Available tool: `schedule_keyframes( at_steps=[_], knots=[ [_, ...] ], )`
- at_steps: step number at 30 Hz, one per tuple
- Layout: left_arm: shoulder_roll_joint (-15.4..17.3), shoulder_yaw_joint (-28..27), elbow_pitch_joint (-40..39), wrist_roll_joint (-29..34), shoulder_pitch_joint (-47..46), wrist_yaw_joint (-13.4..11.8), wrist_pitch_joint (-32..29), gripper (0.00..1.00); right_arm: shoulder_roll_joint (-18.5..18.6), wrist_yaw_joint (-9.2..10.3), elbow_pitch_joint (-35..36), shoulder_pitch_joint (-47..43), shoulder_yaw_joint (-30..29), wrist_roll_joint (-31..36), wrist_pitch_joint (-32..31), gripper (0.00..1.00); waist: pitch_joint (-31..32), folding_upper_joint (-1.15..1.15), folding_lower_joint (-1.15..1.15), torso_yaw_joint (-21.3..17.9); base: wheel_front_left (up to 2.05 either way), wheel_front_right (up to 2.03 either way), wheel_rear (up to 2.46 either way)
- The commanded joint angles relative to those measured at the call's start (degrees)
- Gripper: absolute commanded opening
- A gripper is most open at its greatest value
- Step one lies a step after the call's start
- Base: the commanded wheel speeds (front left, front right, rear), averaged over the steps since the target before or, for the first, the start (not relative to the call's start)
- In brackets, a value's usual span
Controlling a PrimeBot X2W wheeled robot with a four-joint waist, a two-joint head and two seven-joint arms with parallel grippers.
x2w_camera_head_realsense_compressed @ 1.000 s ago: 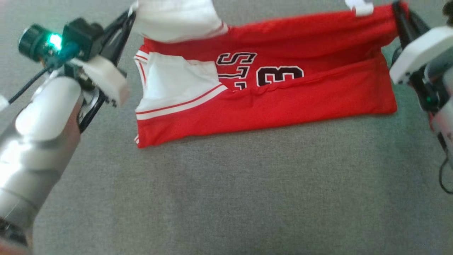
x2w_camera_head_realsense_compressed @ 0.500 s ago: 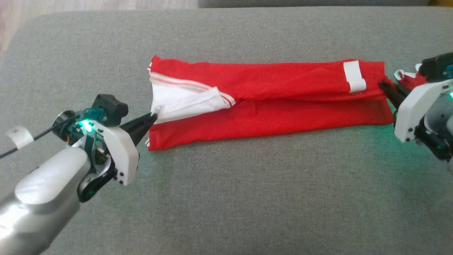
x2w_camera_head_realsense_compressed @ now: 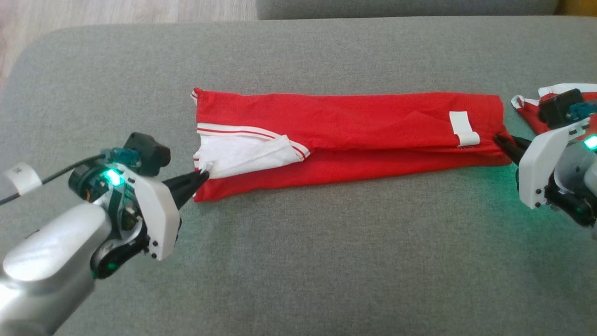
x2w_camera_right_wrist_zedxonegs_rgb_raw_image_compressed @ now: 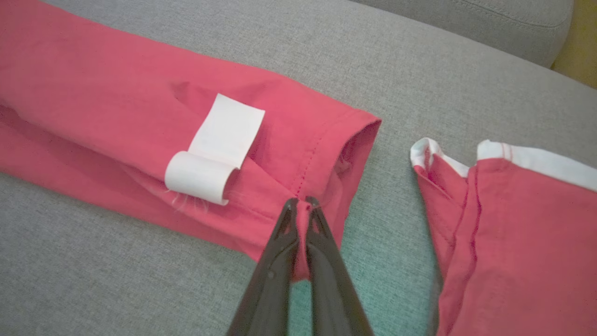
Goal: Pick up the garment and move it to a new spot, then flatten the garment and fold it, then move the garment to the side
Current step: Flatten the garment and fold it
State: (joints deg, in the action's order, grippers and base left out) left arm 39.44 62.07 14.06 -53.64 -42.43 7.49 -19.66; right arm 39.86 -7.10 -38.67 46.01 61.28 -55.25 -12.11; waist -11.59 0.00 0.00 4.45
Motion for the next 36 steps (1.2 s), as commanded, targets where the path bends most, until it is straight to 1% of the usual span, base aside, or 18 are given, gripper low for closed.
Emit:
schedule_keyframes(
  at_steps=[1,4,5,6,7,11,14,17,20,23,25,26,28,30,32,35,36],
  knots=[
    [2.77,-2.46,-1.36,-0.17,-1.71,-0.38,-0.08,0.00,1.85,-0.39,0.34,0.67,0.12,-0.36,0.62,0.00,-0.23,0.00,0.00,-0.03,0.00,0.00,0.00],
    [2.61,-2.22,-2.26,-0.54,-1.44,-0.37,-0.26,0.00,1.46,-0.39,-0.91,1.34,0.75,-0.33,1.70,0.00,-0.67,0.00,0.00,-0.16,0.00,0.00,0.00],
    [2.54,-2.15,-2.46,-0.69,-1.38,-0.36,-0.31,0.00,1.24,-0.39,-1.45,1.67,0.90,0.00,2.39,0.42,-0.77,0.00,0.00,-0.22,0.00,0.00,0.00],
    [2.45,-2.24,-2.54,-0.74,-1.38,-0.43,-0.08,0.18,0.93,-0.39,-2.12,1.89,0.89,0.08,3.01,1.00,-0.81,0.00,0.00,-0.30,0.00,0.00,0.00],
    [2.36,-2.42,-2.47,-0.69,-1.41,-0.65,0.31,0.99,0.52,-0.39,-2.73,2.04,0.92,0.02,3.46,1.00,-0.77,0.00,0.00,-0.42,0.00,0.00,0.00],
    [2.01,-3.26,-1.94,-0.31,-1.75,-1.70,1.97,1.00,-0.55,-0.39,-4.23,2.86,0.46,-1.10,5.54,1.00,0.02,0.00,0.00,-1.03,0.00,0.00,0.00],
    [1.50,-5.20,-1.01,0.41,-2.36,-3.97,5.44,1.00,-0.92,-0.39,-4.63,4.06,-1.52,-2.76,8.67,1.00,1.00,0.00,0.00,-1.55,0.00,0.00,0.00],
    [0.08,-8.54,0.35,1.30,-2.99,-7.89,11.74,1.00,-1.89,-0.39,-4.85,5.42,-5.65,-5.47,13.92,1.00,2.03,0.00,0.00,-2.00,0.00,0.00,0.00],
    [-1.87,-11.69,1.36,1.89,-3.08,-11.47,18.46,1.00,-3.23,-0.39,-5.08,6.66,-9.11,-5.71,20.02,1.00,2.91,0.00,0.00,-2.34,0.00,0.00,0.00],
    [-5.06,-16.59,1.42,-0.45,-1.94,-13.68,27.21,1.00,-5.90,-0.39,-5.65,7.05,-13.35,-5.74,25.08,1.00,3.85,0.00,0.00,-2.60,0.00,0.00,0.00],
    [-6.52,-19.32,1.77,-0.87,-0.92,-15.48,31.85,1.00,-8.09,-0.39,-5.55,6.90,-16.77,-4.76,26.62,1.00,4.43,0.00,0.00,-2.75,0.00,0.00,0.00],
    [-7.25,-20.55,1.88,-0.83,-0.23,-16.31,33.05,1.00,-9.37,-0.39,-5.48,6.59,-18.74,-3.72,26.93,1.00,4.78,0.00,0.00,-2.84,0.00,0.00,0.00],
    [-8.42,-22.75,1.89,0.29,1.40,-18.11,34.22,1.00,-12.05,-0.39,-3.44,5.73,-25.95,-0.14,27.05,1.00,5.10,0.00,0.00,-3.02,0.00,0.00,0.00],
    [-9.87,-25.37,1.49,2.15,3.61,-19.95,34.56,1.00,-15.22,-0.39,-0.05,2.41,-33.70,6.47,27.08,1.00,5.49,0.00,0.00,-3.12,0.00,0.00,0.00],
    [-11.89,-29.34,-0.12,5.65,6.52,-21.64,34.61,1.00,-19.47,-0.39,4.15,-2.77,-41.37,13.59,27.09,1.00,5.68,0.00,0.00,-3.12,0.00,0.00,0.00],
    [-15.15,-33.97,-2.01,11.30,12.36,-22.68,34.63,1.00,-26.77,-0.39,10.75,-11.92,-50.22,23.44,27.09,1.00,5.86,0.00,0.00,-3.00,0.00,0.00,0.00],
    [-15.15,-33.97,-2.01,11.30,12.36,-22.68,34.63,1.00,-26.77,-0.39,10.75,-11.92,-50.22,23.44,27.09,1.00,5.86,0.00,0.00,-3.00,0.00,0.00,0.00]
  ],
)
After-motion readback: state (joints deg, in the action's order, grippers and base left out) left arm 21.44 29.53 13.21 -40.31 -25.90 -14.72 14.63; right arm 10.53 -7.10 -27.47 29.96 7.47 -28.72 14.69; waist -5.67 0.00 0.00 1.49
